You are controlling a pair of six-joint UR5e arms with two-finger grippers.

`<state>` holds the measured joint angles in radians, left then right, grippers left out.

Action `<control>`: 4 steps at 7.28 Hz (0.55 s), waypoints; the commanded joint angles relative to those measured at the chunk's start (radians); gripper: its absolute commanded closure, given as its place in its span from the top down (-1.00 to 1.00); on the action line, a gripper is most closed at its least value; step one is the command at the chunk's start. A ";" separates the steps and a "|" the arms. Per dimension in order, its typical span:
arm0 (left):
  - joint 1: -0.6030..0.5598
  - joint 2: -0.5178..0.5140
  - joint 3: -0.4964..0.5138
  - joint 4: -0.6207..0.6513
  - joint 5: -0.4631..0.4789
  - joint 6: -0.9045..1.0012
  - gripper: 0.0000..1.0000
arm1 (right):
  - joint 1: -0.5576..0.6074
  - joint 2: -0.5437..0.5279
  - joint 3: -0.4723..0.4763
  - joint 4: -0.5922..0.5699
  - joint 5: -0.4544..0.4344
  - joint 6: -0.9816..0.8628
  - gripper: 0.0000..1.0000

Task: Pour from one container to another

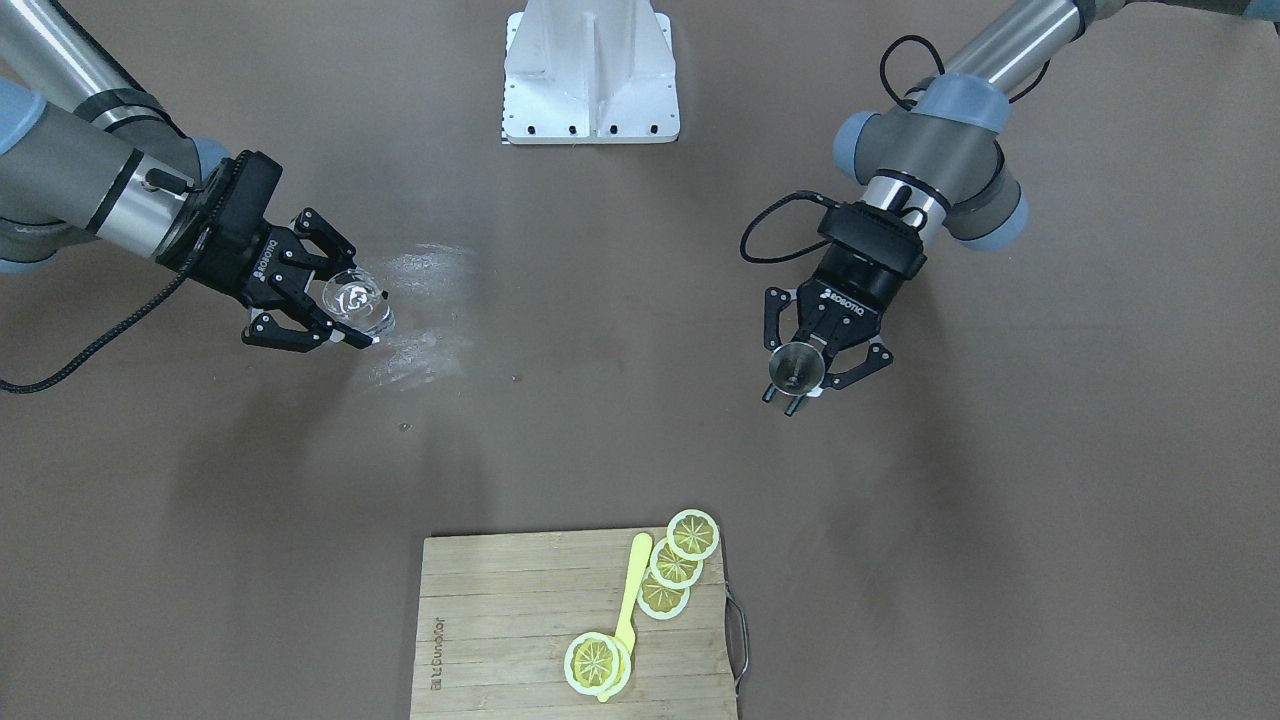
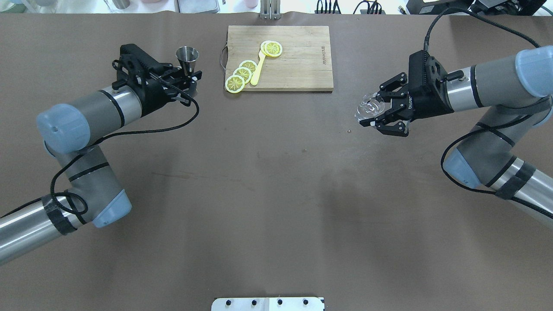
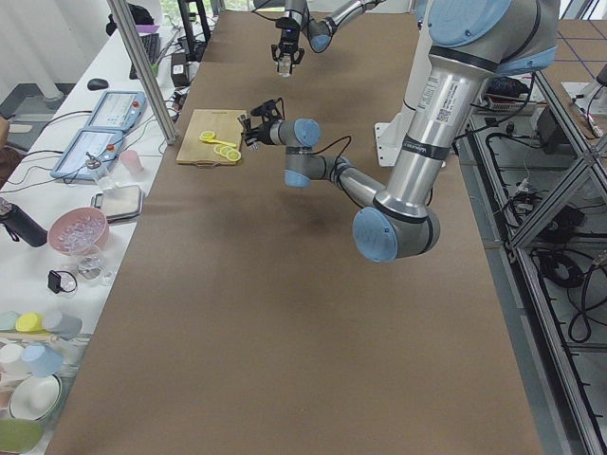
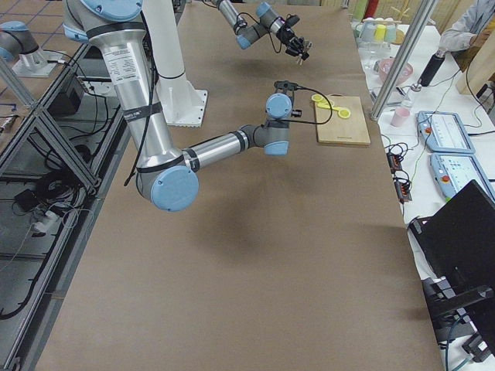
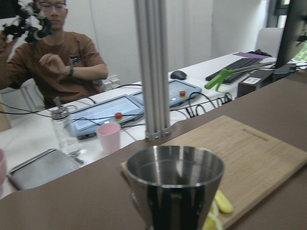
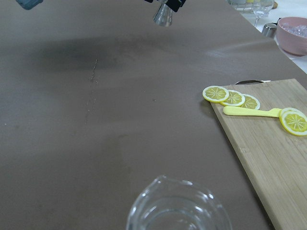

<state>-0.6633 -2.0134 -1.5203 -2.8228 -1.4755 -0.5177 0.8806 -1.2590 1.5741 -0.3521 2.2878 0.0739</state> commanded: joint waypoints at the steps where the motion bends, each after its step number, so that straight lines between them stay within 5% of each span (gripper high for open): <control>1: 0.010 -0.059 0.023 0.000 -0.162 0.010 -1.00 | 0.000 -0.011 0.000 -0.001 -0.001 0.000 -1.00; 4: 0.086 -0.067 0.031 -0.009 -0.148 0.013 -1.00 | -0.008 -0.034 -0.009 -0.005 -0.018 0.000 -1.00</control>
<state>-0.6111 -2.0769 -1.4938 -2.8266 -1.6293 -0.5055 0.8732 -1.2881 1.5684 -0.3562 2.2754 0.0736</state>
